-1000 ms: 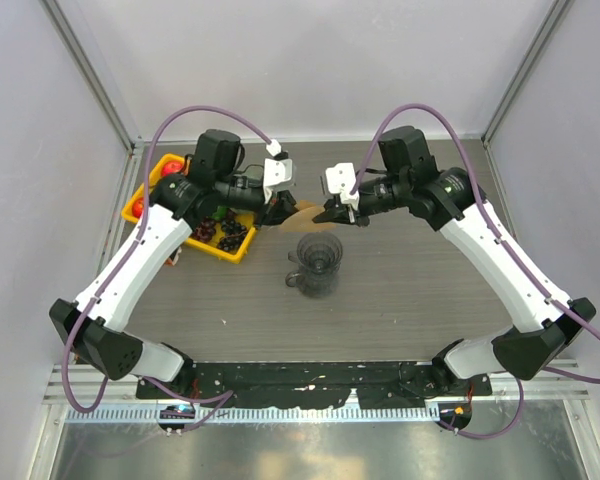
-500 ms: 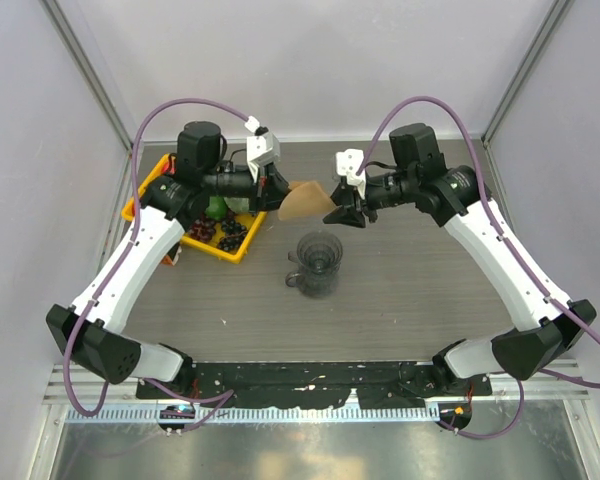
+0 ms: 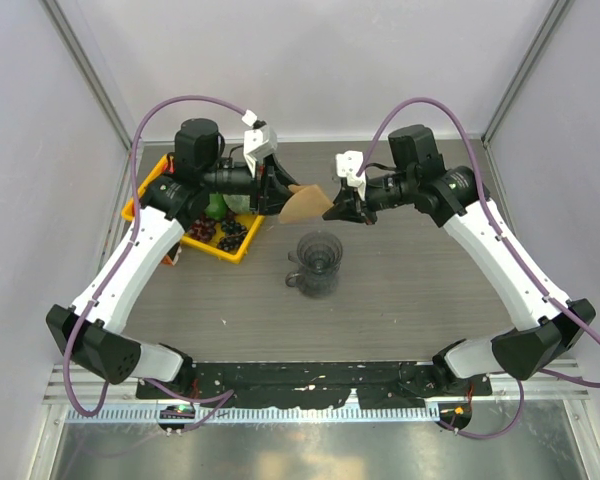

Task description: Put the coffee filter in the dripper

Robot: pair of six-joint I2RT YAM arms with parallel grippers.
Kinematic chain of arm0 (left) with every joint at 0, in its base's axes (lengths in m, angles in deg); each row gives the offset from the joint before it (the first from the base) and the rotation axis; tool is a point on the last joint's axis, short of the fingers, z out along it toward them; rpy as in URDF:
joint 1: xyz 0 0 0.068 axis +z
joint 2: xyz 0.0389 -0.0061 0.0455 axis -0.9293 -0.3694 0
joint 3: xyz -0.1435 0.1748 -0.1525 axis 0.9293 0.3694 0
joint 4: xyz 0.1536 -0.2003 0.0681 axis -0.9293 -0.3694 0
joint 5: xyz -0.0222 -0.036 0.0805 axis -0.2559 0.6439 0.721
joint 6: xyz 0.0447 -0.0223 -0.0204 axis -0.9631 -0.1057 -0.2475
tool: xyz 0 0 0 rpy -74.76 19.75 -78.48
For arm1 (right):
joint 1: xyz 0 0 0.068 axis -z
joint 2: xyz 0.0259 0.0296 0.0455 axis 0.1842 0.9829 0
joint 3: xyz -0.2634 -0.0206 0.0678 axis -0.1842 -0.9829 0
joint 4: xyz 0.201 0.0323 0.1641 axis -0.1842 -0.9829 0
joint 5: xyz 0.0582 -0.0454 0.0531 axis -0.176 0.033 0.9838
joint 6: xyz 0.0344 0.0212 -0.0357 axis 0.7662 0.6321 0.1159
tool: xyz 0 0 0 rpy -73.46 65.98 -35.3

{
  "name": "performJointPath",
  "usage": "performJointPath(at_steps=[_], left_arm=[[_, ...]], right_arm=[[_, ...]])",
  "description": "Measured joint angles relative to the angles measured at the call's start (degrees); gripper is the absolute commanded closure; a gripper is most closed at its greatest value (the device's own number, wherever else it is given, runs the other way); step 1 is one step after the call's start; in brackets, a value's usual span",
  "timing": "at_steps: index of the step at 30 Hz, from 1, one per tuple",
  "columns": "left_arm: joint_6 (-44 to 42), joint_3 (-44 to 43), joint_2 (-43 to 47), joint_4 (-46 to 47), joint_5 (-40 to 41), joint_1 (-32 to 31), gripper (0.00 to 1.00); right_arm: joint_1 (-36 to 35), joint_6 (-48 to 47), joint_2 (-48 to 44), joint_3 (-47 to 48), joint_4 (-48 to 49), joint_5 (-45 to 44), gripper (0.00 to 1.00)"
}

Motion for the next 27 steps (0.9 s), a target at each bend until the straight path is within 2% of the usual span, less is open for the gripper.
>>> performJointPath(at_steps=[7,16,18,20,21,23,24,25,26,27], left_arm=[[0.0,0.0,-0.2,0.2,0.2,-0.4,0.64],[-0.3,0.0,-1.8,0.9,0.0,-2.2,0.63],[-0.3,-0.1,-2.4,0.9,-0.2,-2.4,0.67],[-0.2,-0.2,-2.9,1.0,-0.4,-2.7,0.77],[-0.3,-0.3,-3.3,1.0,-0.6,-2.7,0.81],[0.1,-0.3,-3.7,1.2,-0.7,-2.8,0.94],[0.3,-0.4,-3.8,1.3,-0.8,-2.8,1.0],[0.6,-0.5,-3.9,1.4,-0.7,-2.8,1.0],[1.2,-0.6,-3.9,1.6,-0.8,-2.8,1.0],[1.9,-0.7,-3.9,2.0,-0.7,-2.7,1.0]], right_arm=[[0.1,0.5,0.0,1.2,-0.1,1.9,0.95],[0.1,0.4,0.9,2.8,-1.2,4.0,0.95],[0.1,0.4,1.2,3.1,-1.3,4.3,0.95],[0.1,0.5,1.6,3.5,-1.5,4.4,0.93],[0.1,0.6,1.9,3.8,-1.6,4.4,0.91],[0.1,0.7,2.5,4.3,-1.7,4.4,0.77],[0.1,1.0,2.8,4.6,-1.8,4.2,0.65],[0.1,1.4,3.0,4.8,-1.8,4.1,0.59],[0.3,1.9,3.2,5.0,-1.8,3.8,0.47],[0.6,2.3,3.3,5.0,-1.6,3.3,0.43]])
